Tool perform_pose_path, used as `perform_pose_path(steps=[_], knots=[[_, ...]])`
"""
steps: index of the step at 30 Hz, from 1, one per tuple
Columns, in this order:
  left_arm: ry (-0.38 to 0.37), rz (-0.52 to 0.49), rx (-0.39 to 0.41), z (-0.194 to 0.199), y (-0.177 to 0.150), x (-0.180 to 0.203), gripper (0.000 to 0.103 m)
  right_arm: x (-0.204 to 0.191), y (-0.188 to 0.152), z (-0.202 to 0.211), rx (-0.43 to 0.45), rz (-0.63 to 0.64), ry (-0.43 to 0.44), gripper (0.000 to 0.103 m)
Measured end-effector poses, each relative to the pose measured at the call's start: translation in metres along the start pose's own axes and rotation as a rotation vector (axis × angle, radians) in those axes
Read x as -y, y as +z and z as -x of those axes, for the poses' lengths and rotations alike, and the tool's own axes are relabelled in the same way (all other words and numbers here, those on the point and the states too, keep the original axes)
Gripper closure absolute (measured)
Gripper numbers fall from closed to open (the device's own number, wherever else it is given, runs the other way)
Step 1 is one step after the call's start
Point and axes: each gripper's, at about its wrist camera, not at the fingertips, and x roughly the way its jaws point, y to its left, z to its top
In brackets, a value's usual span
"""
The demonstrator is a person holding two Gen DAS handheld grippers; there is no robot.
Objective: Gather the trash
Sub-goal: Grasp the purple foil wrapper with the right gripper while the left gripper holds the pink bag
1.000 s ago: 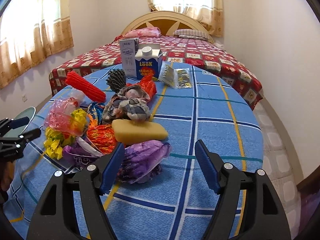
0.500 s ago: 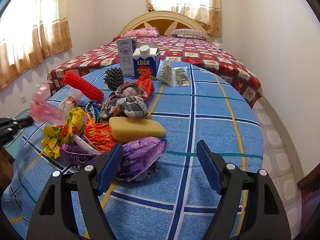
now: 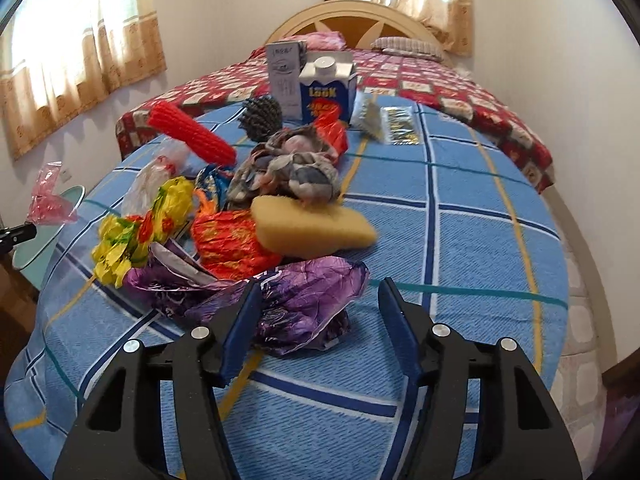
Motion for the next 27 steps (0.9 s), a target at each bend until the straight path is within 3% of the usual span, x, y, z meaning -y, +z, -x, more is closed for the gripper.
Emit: perform_pose_path(steps=[3,7,10,18,27], knots=[[-0.008,-0.003,0.007,0.001,0.001,0.002,0.103,0.001,-0.001,-0.003,-0.009,-0.007,0.008,0.042],[-0.012,-0.003,0.010,0.004,0.001,0.003,0.103,-0.004,-0.001,0.000,-0.005,0.007,0.054,0.072],[-0.010,0.002,0.017,0.006,0.003,0.002,0.103,-0.005,-0.001,0.004,0.005,0.004,0.084,0.086],[0.013,0.016,0.034,0.013,0.008,-0.004,0.103,-0.006,0.009,0.036,0.111,-0.011,0.122,0.092],[0.096,0.032,0.045,0.017,0.013,-0.019,0.103,0.000,0.042,0.063,0.211,-0.023,0.098,0.093]])
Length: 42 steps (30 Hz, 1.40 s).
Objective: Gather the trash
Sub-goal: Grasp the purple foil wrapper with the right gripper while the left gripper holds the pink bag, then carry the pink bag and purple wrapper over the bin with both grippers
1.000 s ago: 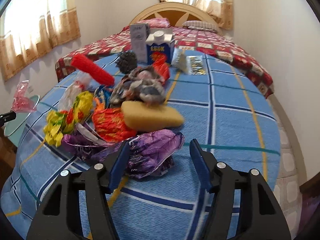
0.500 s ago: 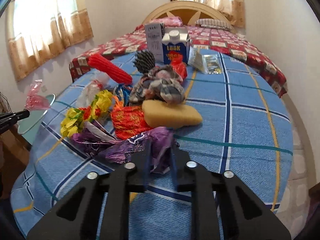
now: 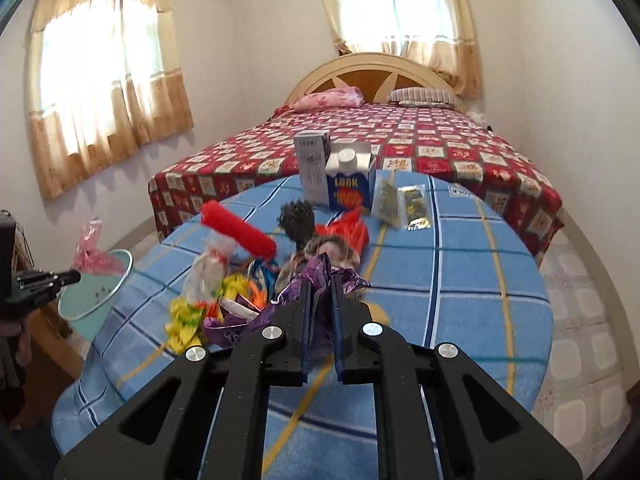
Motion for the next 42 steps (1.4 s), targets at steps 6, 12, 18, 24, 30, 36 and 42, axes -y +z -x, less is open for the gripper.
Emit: perform_pose_path(steps=[6,12,18,24,30,36,42], knots=[[-0.002,0.007,-0.001,-0.001,-0.001,-0.004,0.103,0.000,-0.012,-0.026,-0.135,0.031,-0.003,0.085],[-0.016,0.019,-0.013,-0.007,-0.003,-0.007,0.103,0.011,-0.044,-0.026,-0.200,0.039,-0.032,0.039],[-0.021,0.010,-0.021,-0.011,-0.005,-0.001,0.103,0.012,-0.037,-0.035,-0.184,0.063,-0.018,0.027],[-0.006,0.017,-0.035,-0.015,-0.008,-0.006,0.103,0.003,-0.038,-0.062,-0.252,0.113,0.006,0.042],[-0.003,0.032,-0.033,-0.013,-0.010,-0.014,0.103,0.000,-0.045,-0.051,-0.281,0.121,0.050,0.090],[-0.008,0.025,-0.016,-0.006,-0.008,-0.011,0.103,-0.002,-0.032,-0.014,-0.147,0.098,0.067,0.092],[0.029,0.022,-0.016,-0.004,-0.006,-0.016,0.103,-0.010,0.004,0.001,-0.020,0.059,0.079,0.092]])
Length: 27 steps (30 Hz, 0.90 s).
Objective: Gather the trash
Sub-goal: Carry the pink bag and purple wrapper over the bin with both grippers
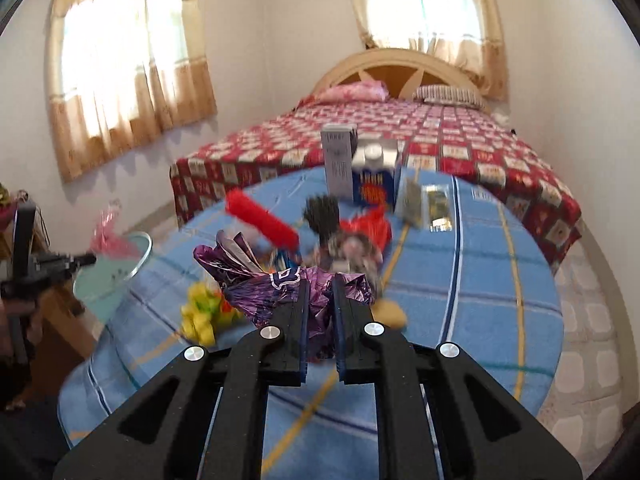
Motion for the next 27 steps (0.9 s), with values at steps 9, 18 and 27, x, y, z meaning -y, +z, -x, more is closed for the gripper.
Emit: perform_pose_path(steps=[9,18,27], knots=[[0.082,0.039,-0.038,-0.009,-0.007,-0.029,0.103,-0.043,0.029,-0.055,0.003,0.044,0.036,0.092],[0.154,0.063,-0.048,-0.009,-0.014,-0.055,0.103,-0.095,0.044,-0.097,-0.006,0.117,0.104,0.092],[0.209,0.095,-0.057,-0.006,-0.019,-0.080,0.103,-0.143,0.053,-0.131,-0.032,0.188,0.154,0.092]])
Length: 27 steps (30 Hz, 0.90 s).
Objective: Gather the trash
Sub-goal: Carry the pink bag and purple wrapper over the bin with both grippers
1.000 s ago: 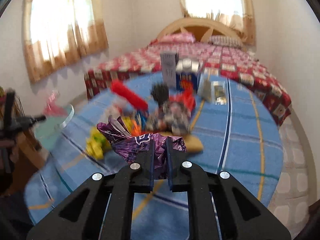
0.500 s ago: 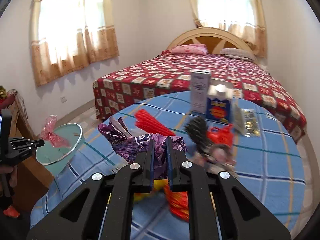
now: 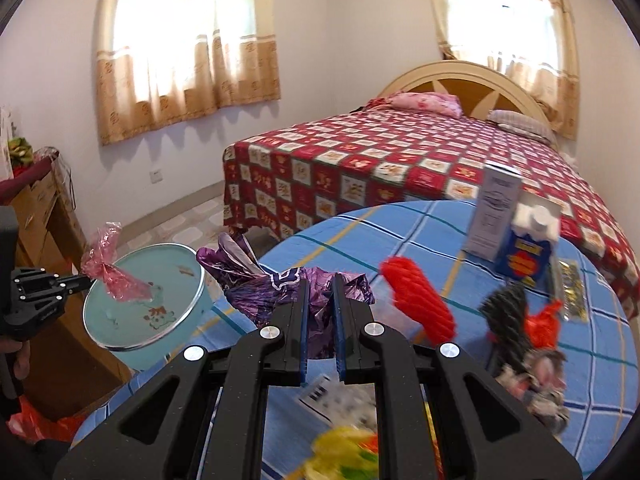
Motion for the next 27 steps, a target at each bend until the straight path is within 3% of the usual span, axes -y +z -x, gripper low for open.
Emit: perform_pose_path(steps=[15,27], knots=[[0.085,0.038,-0.046,-0.012,-0.003,-0.036,0.103,-0.048,0.015,-0.058,-0.056,0.069,0.067,0.092],[0.124,0.064,-0.038,-0.011,-0.003,-0.052,0.103,-0.079,0.016,-0.083,-0.089,0.123,0.096,0.092]])
